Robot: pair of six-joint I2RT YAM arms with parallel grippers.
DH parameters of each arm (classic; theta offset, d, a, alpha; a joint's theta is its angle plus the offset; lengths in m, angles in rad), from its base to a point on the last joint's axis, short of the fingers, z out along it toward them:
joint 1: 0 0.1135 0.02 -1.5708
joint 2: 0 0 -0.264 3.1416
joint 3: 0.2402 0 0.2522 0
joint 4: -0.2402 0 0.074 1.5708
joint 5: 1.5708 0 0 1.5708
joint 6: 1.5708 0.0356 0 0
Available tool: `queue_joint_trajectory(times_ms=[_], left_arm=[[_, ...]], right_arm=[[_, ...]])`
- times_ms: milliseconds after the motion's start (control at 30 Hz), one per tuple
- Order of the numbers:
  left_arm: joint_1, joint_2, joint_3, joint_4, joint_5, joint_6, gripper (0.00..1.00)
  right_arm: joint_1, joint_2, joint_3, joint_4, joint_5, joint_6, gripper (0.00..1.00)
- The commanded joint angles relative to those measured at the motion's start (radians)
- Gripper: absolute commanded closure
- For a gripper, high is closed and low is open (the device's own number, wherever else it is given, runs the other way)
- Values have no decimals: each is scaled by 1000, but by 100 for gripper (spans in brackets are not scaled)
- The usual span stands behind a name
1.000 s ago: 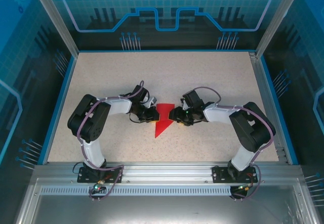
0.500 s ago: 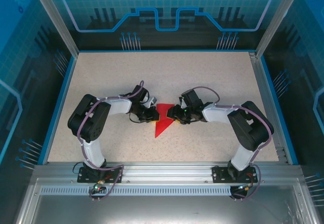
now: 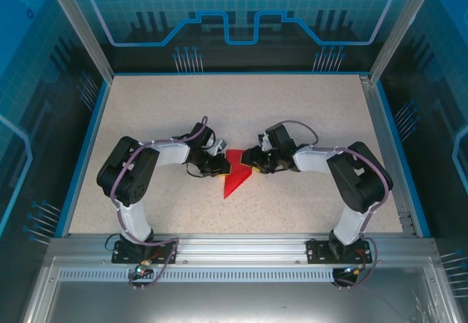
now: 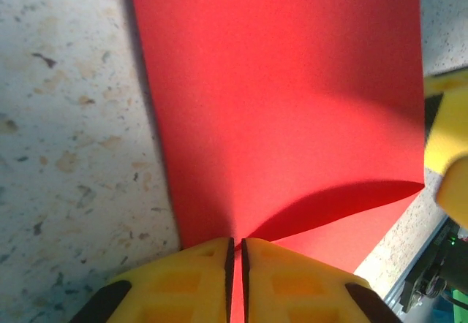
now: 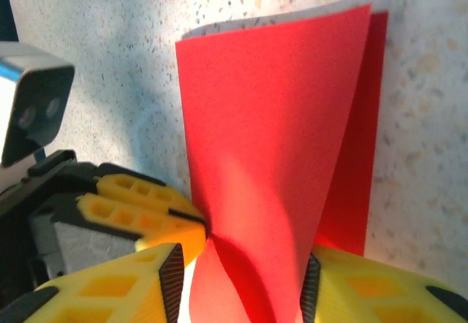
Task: Fold a paper plane with a square sheet of paper (pick it up from the middle)
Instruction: Fourth fold the wing at the center of the table.
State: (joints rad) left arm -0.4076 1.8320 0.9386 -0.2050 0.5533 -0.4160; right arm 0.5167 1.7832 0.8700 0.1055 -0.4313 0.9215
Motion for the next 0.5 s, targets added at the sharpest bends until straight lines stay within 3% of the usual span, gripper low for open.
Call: queue_joint_trajectory(times_ms=[0,267,467], left_arm=[[9,-62,-15,-8,4,19,85],[8,-222,-77,29,-51,10,81],[25,-399,-173,93,-118,-20,74]], right_arm=[[-25,45,64,-10,-75,-75,56],[-50,141,155,-43,-156,-160,70],[-61,167,162,-41,-141,-148,85]])
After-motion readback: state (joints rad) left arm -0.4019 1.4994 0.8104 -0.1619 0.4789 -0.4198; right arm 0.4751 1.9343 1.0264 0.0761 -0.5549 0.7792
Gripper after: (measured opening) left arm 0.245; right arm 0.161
